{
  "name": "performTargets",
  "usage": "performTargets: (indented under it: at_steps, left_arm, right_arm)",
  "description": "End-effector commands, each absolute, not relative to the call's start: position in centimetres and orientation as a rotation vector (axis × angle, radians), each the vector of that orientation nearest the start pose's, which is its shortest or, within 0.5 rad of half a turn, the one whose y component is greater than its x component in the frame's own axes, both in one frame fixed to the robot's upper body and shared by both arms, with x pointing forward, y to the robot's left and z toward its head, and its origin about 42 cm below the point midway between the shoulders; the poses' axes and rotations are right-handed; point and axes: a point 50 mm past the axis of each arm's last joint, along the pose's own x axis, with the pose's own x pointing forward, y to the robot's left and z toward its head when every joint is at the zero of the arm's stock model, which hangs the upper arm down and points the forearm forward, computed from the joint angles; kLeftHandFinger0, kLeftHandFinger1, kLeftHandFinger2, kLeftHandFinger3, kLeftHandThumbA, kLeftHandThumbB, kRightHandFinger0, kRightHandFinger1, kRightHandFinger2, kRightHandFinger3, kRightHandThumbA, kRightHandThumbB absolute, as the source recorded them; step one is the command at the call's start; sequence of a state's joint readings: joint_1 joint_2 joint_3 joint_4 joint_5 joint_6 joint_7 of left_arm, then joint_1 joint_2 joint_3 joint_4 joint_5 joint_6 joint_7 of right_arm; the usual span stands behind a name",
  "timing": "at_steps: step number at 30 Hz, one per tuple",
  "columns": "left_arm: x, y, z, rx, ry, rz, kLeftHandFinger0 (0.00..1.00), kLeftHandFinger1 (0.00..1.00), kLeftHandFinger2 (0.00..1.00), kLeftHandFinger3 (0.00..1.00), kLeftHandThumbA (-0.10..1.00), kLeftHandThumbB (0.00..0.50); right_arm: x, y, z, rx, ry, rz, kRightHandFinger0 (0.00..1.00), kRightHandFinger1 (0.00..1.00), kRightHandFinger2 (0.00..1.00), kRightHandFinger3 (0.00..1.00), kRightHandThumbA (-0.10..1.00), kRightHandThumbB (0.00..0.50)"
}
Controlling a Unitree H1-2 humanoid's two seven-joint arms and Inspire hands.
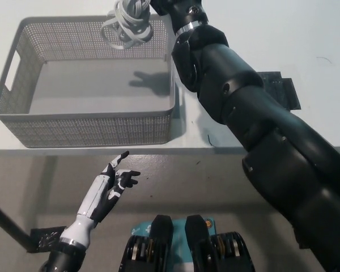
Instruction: Use the right hand to pick up a power strip and put it into a container on the left side
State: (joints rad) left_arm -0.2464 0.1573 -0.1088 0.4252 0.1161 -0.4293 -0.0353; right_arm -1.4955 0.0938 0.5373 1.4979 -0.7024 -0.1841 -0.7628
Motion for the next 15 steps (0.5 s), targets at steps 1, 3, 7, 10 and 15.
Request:
performTargets:
  at_steps: [1, 3, 7, 10, 15]
  left_arm:
    - [38.6, 22.6, 12.6, 0.362, -0.384, -0.28, 0.68, 0.62, 0.66, 0.94, 0.88, 0.045]
    - [39.2, 22.3, 12.9, 0.372, -0.392, -0.283, 0.68, 0.62, 0.67, 0.95, 0.9, 0.064]
    - [39.7, 22.0, 13.3, 0.384, -0.4, -0.294, 0.71, 0.65, 0.69, 0.99, 0.93, 0.08]
    - [39.9, 22.0, 13.5, 0.394, -0.404, -0.301, 0.7, 0.66, 0.72, 1.0, 0.96, 0.08]
    - [40.1, 21.5, 13.4, 0.394, -0.397, -0.322, 0.71, 0.68, 0.74, 1.0, 0.97, 0.086]
  right_arm:
    - [30.0, 22.5, 68.2, -0.744, -2.01, 0.012, 0.0, 0.01, 0.47, 0.44, -0.1, 0.321]
    - [31.0, 22.3, 67.1, -0.756, -2.03, -0.025, 0.0, 0.0, 0.47, 0.45, -0.1, 0.321]
    - [33.2, 21.1, 66.5, -0.805, -1.966, -0.007, 0.0, 0.0, 0.4, 0.38, -0.1, 0.228]
    - [36.7, 18.9, 65.8, -0.866, -1.848, -0.03, 0.0, 0.0, 0.38, 0.43, -0.1, 0.268]
    - [41.1, 16.3, 63.0, -0.994, -1.723, -0.114, 0.0, 0.1, 0.53, 0.36, -0.1, 0.217]
